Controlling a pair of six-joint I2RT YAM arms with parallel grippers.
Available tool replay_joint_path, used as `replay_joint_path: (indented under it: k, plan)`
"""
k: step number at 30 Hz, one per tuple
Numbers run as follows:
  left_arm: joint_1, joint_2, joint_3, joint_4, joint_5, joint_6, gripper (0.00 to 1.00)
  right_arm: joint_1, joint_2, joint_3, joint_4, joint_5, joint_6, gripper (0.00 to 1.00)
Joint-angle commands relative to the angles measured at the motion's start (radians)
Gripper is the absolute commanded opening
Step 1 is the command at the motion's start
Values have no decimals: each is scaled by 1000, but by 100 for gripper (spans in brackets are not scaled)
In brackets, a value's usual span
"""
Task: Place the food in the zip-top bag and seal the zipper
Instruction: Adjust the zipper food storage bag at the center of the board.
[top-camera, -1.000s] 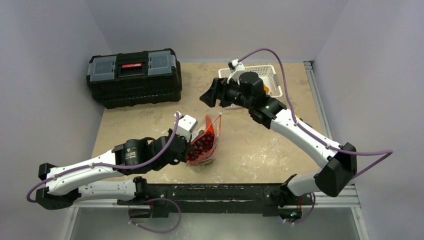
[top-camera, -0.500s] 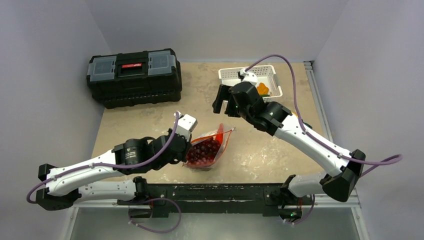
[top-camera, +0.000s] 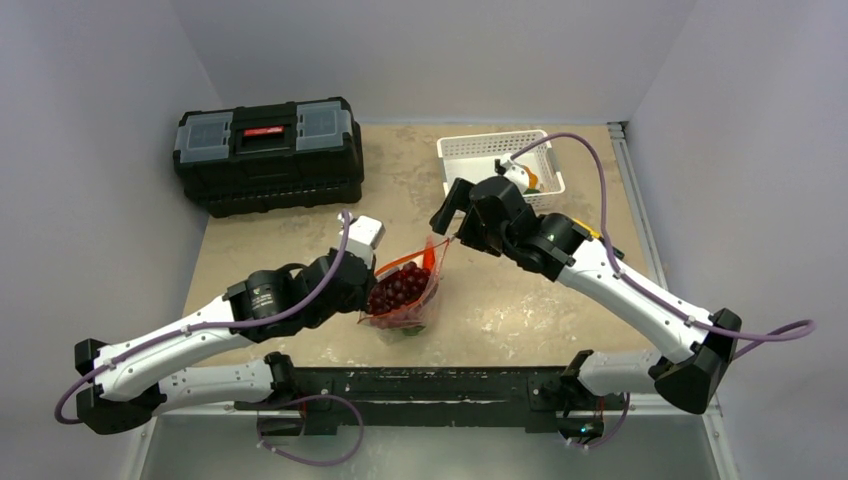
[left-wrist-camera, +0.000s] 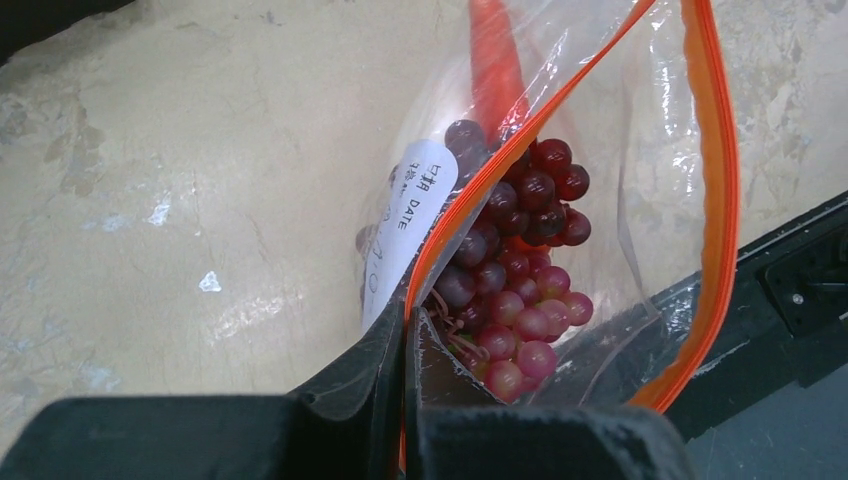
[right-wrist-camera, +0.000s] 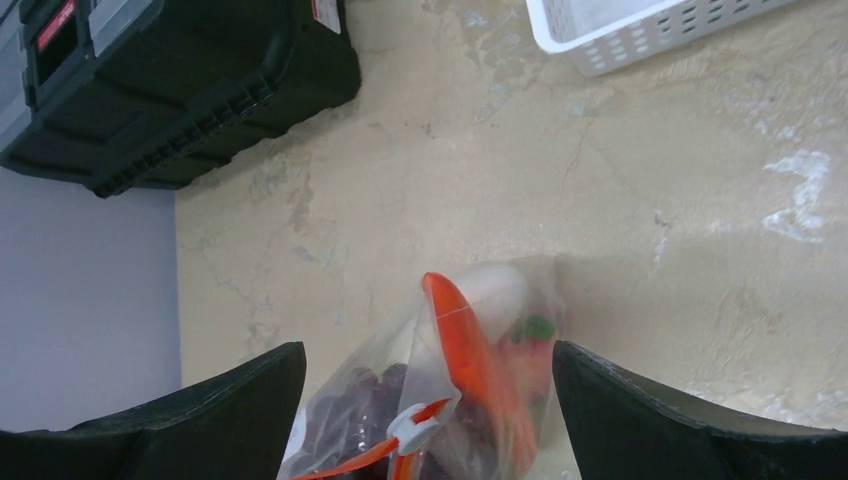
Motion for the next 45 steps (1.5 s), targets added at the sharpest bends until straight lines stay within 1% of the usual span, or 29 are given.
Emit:
replay_joint_path:
  k: [1,3,5,6,10,16,20,21,23,24,26,28,29,30,31,33,37,43,45]
  plan:
    - [2,-12,3,57,41,12,0,11,-3,-26,39,-66,179,93]
    - [3,-8,6,58,54,16,0,32,11,-12,37,-70,214,90]
    - [3,-8,9,57,62,16,0,61,17,-1,25,-37,247,88]
    - [2,-9,9,57,67,17,0,68,13,-3,18,-16,267,84]
    - [2,-11,13,65,100,34,0,70,-17,-44,72,-9,316,54]
    - [2,17,57,75,194,84,0,72,5,-31,83,-41,342,28]
    - [2,55,101,66,263,121,0,72,7,-44,100,-43,370,18]
    - [2,63,112,63,270,127,0,72,5,-47,106,-45,374,13]
    - [3,81,133,58,271,131,13,72,0,-59,116,-44,385,6]
    - [2,88,144,57,269,132,22,72,-2,-63,123,-45,387,4]
    - [3,109,169,60,263,132,46,72,-6,-70,131,-45,398,0]
    - [4,141,207,53,225,126,68,72,-10,-76,138,-45,406,0]
    - [4,164,234,33,208,118,76,72,-12,-78,140,-45,410,0]
    - [7,185,262,14,185,116,88,72,-14,-80,143,-45,416,0]
    - [11,209,286,-1,155,114,93,72,-16,-80,143,-44,421,0]
    - [16,253,326,-17,125,113,96,72,-19,-83,148,-45,436,0]
    - [16,323,355,13,82,102,100,72,-29,-88,151,-44,476,0]
    - [11,322,271,163,78,45,100,72,-51,-87,163,-35,525,0]
    - [-3,319,245,206,35,32,100,71,-53,-82,168,-40,529,0]
